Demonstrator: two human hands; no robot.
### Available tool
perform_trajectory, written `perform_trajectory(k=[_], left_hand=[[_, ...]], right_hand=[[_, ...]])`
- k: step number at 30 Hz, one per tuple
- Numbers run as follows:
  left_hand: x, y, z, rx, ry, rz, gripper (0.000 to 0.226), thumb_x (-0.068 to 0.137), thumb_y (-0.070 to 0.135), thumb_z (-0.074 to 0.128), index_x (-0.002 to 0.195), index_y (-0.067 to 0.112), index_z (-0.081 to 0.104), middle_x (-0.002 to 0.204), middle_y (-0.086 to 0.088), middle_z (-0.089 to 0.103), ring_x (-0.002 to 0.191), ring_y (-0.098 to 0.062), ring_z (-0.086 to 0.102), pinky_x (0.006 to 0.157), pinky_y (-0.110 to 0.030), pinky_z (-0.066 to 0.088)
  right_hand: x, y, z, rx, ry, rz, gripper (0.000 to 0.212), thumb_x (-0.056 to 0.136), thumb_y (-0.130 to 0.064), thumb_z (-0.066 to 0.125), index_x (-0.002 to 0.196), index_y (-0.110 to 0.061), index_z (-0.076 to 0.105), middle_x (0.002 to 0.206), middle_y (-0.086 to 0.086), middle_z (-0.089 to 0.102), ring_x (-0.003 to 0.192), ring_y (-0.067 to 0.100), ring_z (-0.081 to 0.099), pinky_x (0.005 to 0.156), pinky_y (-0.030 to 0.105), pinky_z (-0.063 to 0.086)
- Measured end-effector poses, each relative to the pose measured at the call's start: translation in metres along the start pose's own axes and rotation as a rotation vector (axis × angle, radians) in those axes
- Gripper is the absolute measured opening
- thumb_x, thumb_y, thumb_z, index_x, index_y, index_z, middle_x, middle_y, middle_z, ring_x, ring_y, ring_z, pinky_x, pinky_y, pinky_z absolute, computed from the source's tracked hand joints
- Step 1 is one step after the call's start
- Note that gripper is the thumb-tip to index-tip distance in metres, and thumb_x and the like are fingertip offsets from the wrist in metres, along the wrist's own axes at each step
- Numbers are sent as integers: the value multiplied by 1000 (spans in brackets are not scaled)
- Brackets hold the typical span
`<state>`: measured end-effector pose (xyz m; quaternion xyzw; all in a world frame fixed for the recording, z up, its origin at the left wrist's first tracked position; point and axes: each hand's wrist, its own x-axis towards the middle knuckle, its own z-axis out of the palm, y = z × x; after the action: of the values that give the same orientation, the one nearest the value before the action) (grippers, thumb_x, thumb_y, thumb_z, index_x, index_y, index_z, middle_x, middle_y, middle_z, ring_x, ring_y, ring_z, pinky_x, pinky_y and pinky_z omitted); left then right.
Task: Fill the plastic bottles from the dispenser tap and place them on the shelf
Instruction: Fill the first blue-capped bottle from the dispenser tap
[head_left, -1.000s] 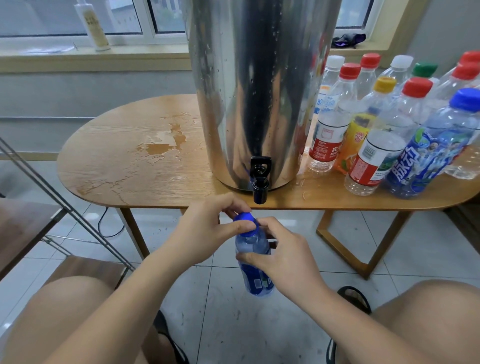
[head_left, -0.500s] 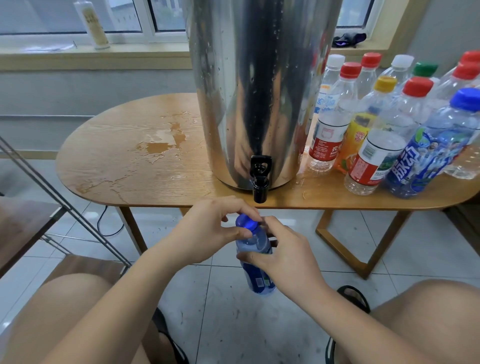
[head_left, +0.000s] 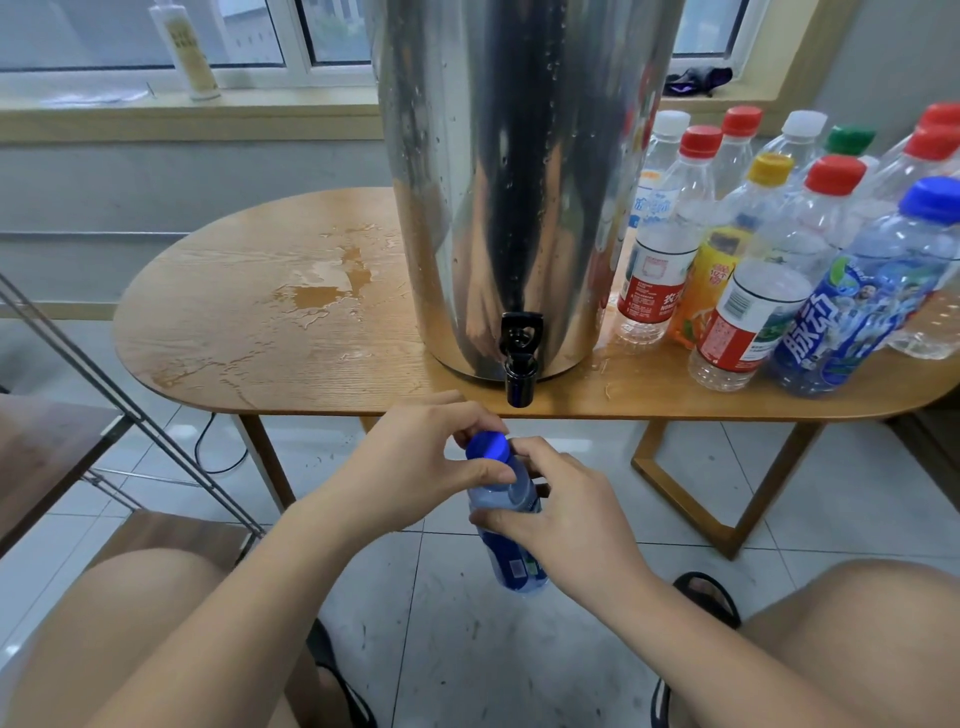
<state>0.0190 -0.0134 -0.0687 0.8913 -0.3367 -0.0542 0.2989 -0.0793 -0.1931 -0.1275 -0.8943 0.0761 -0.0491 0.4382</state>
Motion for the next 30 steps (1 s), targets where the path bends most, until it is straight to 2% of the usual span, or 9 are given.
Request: perform_trajectory(k=[4,6,10,16,18,21,24,26,30], left_hand=[[-3,1,-7,-67,-48,46,35,96,36,81,129,47,75,123,29,69,113,4,61,84,-15,52],[-3,1,-9,-72,-40,30,35,97,36,80,128,50,76,116,29,71,105,2,63,81,-14,50],[0,5,-6,64,24,-14,41,84,64,78,118,41,82,95,19,67,91,-1,61,71,-15,43],[7,16,-5,329,0,-141,86,60,101,40,89,29,76,79,9,69,77,-11,63,69,-37,57],[7,16,-4,317,-16,-99,70,73,91,53,97,31,78,86,11,71,82,-10,64,73,-35,57],[3,11,-4,128,-41,9,32,91,51,80,121,41,81,106,22,70,98,-2,63,82,-18,50],[0,1,-9,-19,-134,46,45,97,25,82,132,51,73,126,34,69,119,8,59,89,-8,46],[-1,-2,-11,-60,-176,37,54,96,24,83,137,56,67,134,37,65,126,7,57,93,-11,48],[-3,2,-6,-26,-68,-31,47,83,60,84,125,44,72,115,26,68,108,1,63,83,-19,52]], right_hand=[[1,1,-2,-1,18,-7,61,73,-62,87,124,-55,54,113,-20,67,105,5,64,89,32,60],[1,1,-3,-4,30,-17,61,71,-63,86,124,-54,56,110,-18,67,102,6,64,88,35,59],[0,-1,-2,-43,19,-31,62,74,-61,87,126,-55,53,109,-18,65,102,8,63,90,35,58],[-2,-5,-2,-101,15,-62,58,75,-55,90,125,-53,59,108,-17,65,103,9,61,88,33,56],[-1,-3,-2,-93,20,-57,59,75,-56,89,124,-53,57,105,-17,65,101,8,61,87,34,57],[2,1,-2,-50,26,-22,62,73,-63,86,125,-54,53,106,-18,65,100,8,63,89,36,58],[4,3,-3,-42,37,-12,61,72,-64,85,124,-51,56,105,-17,66,99,8,64,89,38,58],[5,2,-3,-38,36,-14,62,73,-62,86,126,-52,56,107,-17,66,101,8,64,90,39,58],[5,0,-4,-23,10,-7,64,75,-59,87,130,-54,55,112,-18,66,105,8,63,93,39,58]])
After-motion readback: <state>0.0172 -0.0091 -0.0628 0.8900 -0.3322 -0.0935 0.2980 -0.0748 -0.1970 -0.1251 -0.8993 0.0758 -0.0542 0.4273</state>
